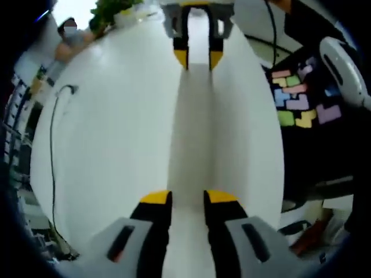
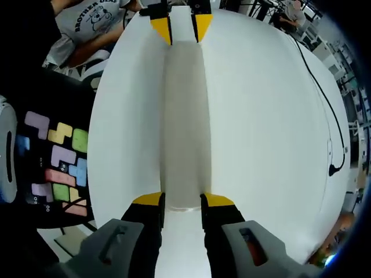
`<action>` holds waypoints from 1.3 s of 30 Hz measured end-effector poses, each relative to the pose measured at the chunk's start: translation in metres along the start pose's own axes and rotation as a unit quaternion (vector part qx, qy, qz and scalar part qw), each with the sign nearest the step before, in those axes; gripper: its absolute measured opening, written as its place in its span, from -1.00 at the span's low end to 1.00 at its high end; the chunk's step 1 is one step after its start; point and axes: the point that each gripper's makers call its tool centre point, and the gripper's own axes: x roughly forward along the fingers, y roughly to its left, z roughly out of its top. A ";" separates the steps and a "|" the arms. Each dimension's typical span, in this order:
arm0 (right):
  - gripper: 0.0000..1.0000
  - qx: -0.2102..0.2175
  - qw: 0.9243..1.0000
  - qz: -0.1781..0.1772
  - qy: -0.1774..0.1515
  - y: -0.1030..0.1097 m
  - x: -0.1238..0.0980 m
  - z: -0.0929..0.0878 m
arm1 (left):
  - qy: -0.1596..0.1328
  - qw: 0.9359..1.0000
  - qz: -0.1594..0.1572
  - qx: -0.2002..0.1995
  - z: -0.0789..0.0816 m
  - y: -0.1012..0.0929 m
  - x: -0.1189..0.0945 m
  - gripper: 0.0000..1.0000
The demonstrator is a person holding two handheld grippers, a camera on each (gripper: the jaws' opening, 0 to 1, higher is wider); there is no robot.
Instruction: Arrange the utensils inside the cutlery case until each visible utensil rests in its matching compartment.
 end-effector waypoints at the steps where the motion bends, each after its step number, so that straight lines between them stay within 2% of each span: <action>1: -0.50 0.001 1.000 0.000 -0.002 0.000 0.000 0.000 | 0.006 1.000 -0.001 0.004 -0.001 -0.001 0.001 -0.57; 7: -0.50 -0.001 1.000 0.001 -0.013 0.000 0.000 0.001 | 0.013 1.000 0.002 0.012 -0.001 -0.002 0.003 -0.61; 11: -0.50 -0.003 1.000 0.001 -0.013 0.000 0.000 0.001 | 0.028 1.000 0.003 0.012 -0.004 -0.001 0.005 -0.61; 13: -0.50 -0.004 1.000 0.001 -0.013 0.000 0.000 0.001 | 0.039 0.999 0.014 0.014 -0.007 0.003 0.006 -0.61; 17: -0.50 -0.004 1.000 0.001 -0.014 -0.001 0.000 0.001 | 0.045 0.999 -0.008 -0.006 -0.007 -0.002 0.007 -0.69; 19: -0.50 -0.003 1.000 0.002 -0.016 -0.001 0.000 0.001 | 0.050 0.999 -0.015 -0.001 -0.007 -0.001 0.009 -0.69; 28: -0.50 -0.002 1.000 0.003 -0.022 -0.001 0.000 0.000 | 0.094 0.995 -0.021 -0.005 -0.006 -0.001 0.011 -0.68; 30: -0.50 -0.001 1.000 0.002 -0.024 -0.001 0.000 0.000 | 0.095 0.995 -0.025 -0.005 -0.007 -0.002 0.011 -0.68; 36: -0.50 0.000 1.000 0.001 -0.030 -0.001 0.001 0.000 | 0.072 0.997 -0.029 -0.011 -0.008 -0.001 0.010 -0.68; 39: -0.50 -0.002 1.000 0.002 -0.025 -0.001 0.001 0.000 | 0.095 0.995 -0.034 0.000 -0.006 -0.001 0.012 -0.67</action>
